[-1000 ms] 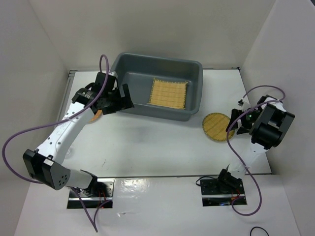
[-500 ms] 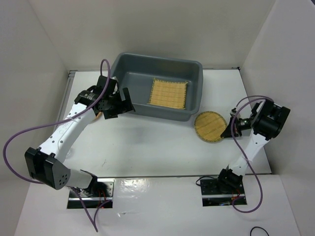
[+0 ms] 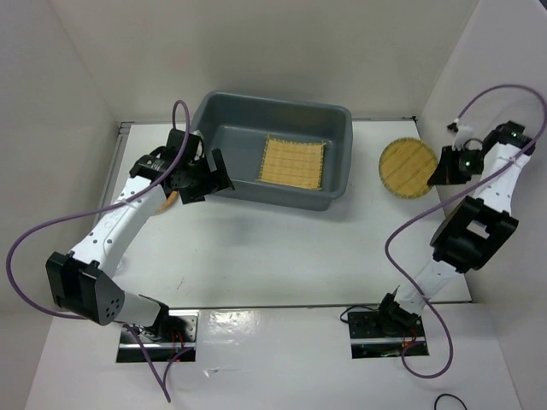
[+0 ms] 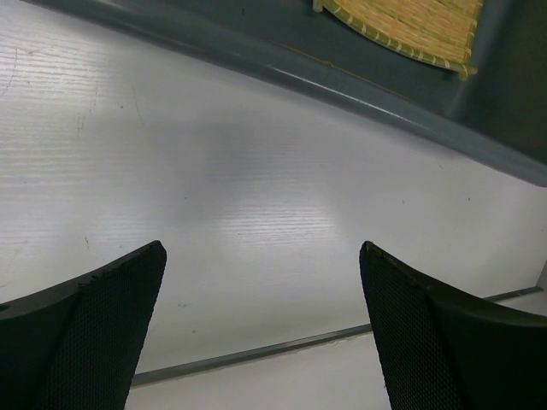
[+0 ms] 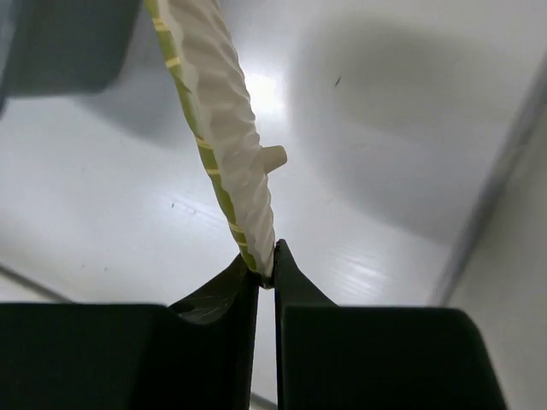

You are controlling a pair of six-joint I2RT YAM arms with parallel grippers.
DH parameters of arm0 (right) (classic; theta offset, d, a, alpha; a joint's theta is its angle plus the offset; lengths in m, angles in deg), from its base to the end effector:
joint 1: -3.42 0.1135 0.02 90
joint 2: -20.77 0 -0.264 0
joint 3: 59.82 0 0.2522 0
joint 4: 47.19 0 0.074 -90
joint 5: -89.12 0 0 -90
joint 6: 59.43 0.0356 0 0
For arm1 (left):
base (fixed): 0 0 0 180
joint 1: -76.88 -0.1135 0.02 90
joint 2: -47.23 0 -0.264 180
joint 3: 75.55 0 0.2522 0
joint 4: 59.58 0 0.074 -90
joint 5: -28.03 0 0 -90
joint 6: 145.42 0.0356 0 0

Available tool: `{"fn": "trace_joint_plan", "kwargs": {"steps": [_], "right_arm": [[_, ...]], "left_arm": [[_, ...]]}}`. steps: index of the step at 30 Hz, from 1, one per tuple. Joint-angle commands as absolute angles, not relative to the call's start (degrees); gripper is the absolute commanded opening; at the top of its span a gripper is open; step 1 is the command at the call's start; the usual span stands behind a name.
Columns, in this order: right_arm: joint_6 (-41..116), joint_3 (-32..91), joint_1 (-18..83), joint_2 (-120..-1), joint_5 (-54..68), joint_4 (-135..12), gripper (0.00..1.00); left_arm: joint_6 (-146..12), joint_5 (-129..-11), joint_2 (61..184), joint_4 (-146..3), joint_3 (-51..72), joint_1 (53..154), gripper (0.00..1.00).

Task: Place the mixed dishes into the plastic bin

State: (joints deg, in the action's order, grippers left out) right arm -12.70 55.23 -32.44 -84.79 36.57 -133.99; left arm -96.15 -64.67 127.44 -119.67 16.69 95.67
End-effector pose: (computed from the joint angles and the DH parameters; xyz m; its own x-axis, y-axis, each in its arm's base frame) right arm 0.3061 -0.1945 0.3096 -0.8203 -0.0785 -0.5666 -0.2821 0.9172 0.2814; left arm 0.2787 -0.0966 0.3447 -0.7630 -0.4289 -0.4836 -0.1931 0.8653 -0.4626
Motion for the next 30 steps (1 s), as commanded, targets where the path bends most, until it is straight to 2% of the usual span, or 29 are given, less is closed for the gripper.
{"fn": "trace_joint_plan", "kwargs": {"steps": [1, 6, 8, 10, 11, 14, 18, 21, 30], "right_arm": [[-9.9, 63.6, -29.5, -78.7, 39.5, -135.4, 0.00], [-0.1, 80.3, -22.5, -78.9, 46.0, -135.4, 0.00], [6.0, 88.7, -14.6, -83.5, 48.0, -135.4, 0.00], [6.8, 91.1, -8.8, -86.0, 47.0, -134.4, 0.00], [7.4, 91.1, -2.4, -86.9, 45.5, -133.7, 0.00], [9.3, 89.8, 5.6, -91.0, 43.0, -131.4, 0.00], [10.4, 91.6, 8.7, -97.8, 40.0, -128.3, 0.00], [9.4, 97.4, 9.2, -108.0, 37.1, -128.9, 0.00], [7.6, 103.5, 12.9, -118.4, 33.8, -130.6, 0.00]], "left_arm": [[-95.8, -65.7, 127.7, -117.7, 16.4, 95.1, 1.00], [-95.2, -65.7, 127.1, -117.7, 16.4, 94.5, 1.00], [-95.2, -65.7, 126.4, -117.7, 15.8, 94.5, 1.00], [-95.2, -66.4, 126.4, -117.0, 15.0, 93.9, 1.00], [-94.7, -66.4, 126.4, -117.0, 14.9, 93.8, 1.00], [-94.0, -65.7, 126.4, -118.7, 16.3, 93.3, 1.00], [-93.4, -63.8, 122.9, -121.5, 16.8, 92.0, 1.00], [-93.4, -63.8, 119.6, -123.4, 16.8, 89.5, 1.00], [-94.4, -63.8, 112.5, -126.6, 13.5, 85.8, 1.00]]}}
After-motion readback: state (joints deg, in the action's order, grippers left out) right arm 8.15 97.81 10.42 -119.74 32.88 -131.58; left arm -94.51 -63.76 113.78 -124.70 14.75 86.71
